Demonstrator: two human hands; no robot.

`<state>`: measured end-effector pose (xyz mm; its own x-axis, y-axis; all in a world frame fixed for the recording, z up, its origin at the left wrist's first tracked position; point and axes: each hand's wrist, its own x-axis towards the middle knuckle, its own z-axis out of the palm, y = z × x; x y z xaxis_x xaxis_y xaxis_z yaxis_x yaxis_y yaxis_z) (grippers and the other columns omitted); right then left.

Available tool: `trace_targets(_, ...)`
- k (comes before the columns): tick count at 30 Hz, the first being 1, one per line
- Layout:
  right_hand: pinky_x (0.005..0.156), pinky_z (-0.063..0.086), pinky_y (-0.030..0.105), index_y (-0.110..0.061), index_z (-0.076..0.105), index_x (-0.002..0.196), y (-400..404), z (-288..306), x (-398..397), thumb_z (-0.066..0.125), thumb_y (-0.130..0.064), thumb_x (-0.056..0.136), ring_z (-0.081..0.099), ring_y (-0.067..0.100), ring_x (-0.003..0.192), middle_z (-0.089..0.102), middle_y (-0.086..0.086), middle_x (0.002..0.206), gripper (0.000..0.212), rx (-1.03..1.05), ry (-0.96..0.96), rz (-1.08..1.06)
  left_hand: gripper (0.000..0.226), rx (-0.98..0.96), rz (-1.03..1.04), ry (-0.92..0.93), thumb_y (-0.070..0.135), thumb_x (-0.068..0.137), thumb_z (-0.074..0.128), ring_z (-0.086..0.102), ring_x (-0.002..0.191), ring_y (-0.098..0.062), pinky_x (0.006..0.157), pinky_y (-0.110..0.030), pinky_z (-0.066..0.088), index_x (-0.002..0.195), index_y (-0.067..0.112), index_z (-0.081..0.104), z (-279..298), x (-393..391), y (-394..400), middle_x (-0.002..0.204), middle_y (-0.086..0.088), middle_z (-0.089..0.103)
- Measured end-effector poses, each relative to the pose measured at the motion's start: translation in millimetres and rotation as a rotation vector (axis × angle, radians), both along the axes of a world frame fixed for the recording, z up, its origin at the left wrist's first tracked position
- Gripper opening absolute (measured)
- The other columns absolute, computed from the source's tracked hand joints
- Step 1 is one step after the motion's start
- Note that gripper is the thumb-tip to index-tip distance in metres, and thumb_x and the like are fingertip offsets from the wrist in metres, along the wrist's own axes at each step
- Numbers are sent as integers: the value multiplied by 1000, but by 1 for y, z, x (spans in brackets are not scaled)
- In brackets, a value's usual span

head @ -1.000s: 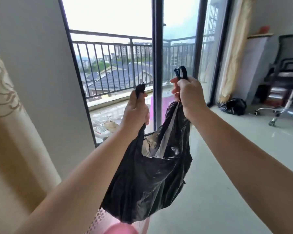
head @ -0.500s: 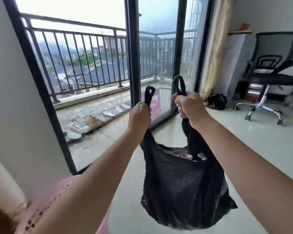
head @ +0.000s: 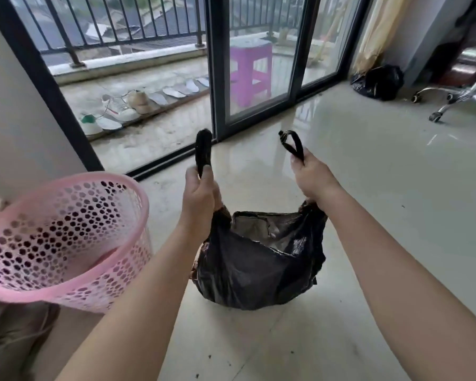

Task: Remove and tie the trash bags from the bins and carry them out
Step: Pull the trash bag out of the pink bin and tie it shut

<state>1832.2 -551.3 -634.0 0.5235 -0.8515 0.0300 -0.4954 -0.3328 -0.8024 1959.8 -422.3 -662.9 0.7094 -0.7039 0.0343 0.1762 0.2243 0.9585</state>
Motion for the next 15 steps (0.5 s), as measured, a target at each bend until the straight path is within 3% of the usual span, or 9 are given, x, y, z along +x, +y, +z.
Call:
trace_targets(2, 53, 30, 25, -21, 50, 98, -8, -18, -4, 45, -16, 91, 39, 15, 63, 39, -2, 73, 11, 206, -23, 91, 20, 4, -41, 148, -4, 85, 38, 33, 37, -4, 40, -17, 28, 79, 15, 37, -15, 8, 6, 51, 4, 34)
trace_targets(5, 58, 35, 24, -9, 53, 90, -20, -29, -16, 50, -1, 85, 42, 17, 73, 42, 5, 86, 10, 344, -16, 201, 30, 87, -39, 31, -17, 83, 29, 43, 59, -9, 53, -16, 36, 85, 9, 44, -29, 14, 11, 67, -1, 41)
trace_targets(7, 69, 43, 26, -12, 57, 88, -30, -27, -28, 60, -12, 84, 51, 18, 79, 52, 4, 83, 5, 233, 143, 266, 27, 131, 3, -65, -8, 93, 29, 51, 84, -12, 70, -18, 41, 95, 7, 52, -34, 18, 14, 88, -4, 53)
trace_targets(9, 79, 45, 18, -17, 58, 94, -40, -25, -45, 64, -27, 82, 57, 7, 87, 59, -4, 91, 17, 212, 318, 342, 26, 131, 10, -104, 7, 98, 32, 50, 99, -14, 73, -16, 47, 94, 18, 56, -41, 23, 17, 104, -6, 54)
trace_targets(10, 74, 45, 7, -21, 57, 93, -43, -27, -53, 63, -27, 83, 58, -6, 83, 61, -13, 89, 13, 300, 351, 393, 28, 111, -15, -93, 13, 99, 31, 51, 98, -16, 68, -15, 51, 92, 25, 55, -45, 25, 18, 104, -7, 54)
trace_targets(12, 67, 44, 1, -27, 59, 86, -41, -39, -63, 62, -20, 84, 59, -16, 76, 66, -24, 84, 8, 434, 356, 461, 29, 59, -43, -8, 20, 100, 26, 58, 82, -18, 62, -20, 55, 89, 31, 51, -52, 25, 17, 89, -6, 60)
trace_targets(13, 72, 45, 6, -28, 60, 86, -40, -50, -65, 62, -17, 84, 61, -9, 83, 67, -20, 88, 11, 453, 310, 462, 28, 40, -15, 36, 22, 101, 25, 60, 68, -15, 61, -25, 55, 87, 30, 49, -55, 24, 16, 73, -1, 62)
trace_targets(15, 77, 47, 17, -20, 62, 87, -37, -74, -66, 60, -13, 85, 62, 11, 90, 66, -4, 92, 7, 502, 83, 341, 27, 34, 106, 99, 24, 101, 25, 47, 42, -6, 51, -22, 50, 79, 25, 42, -61, 21, 11, 45, 8, 45)
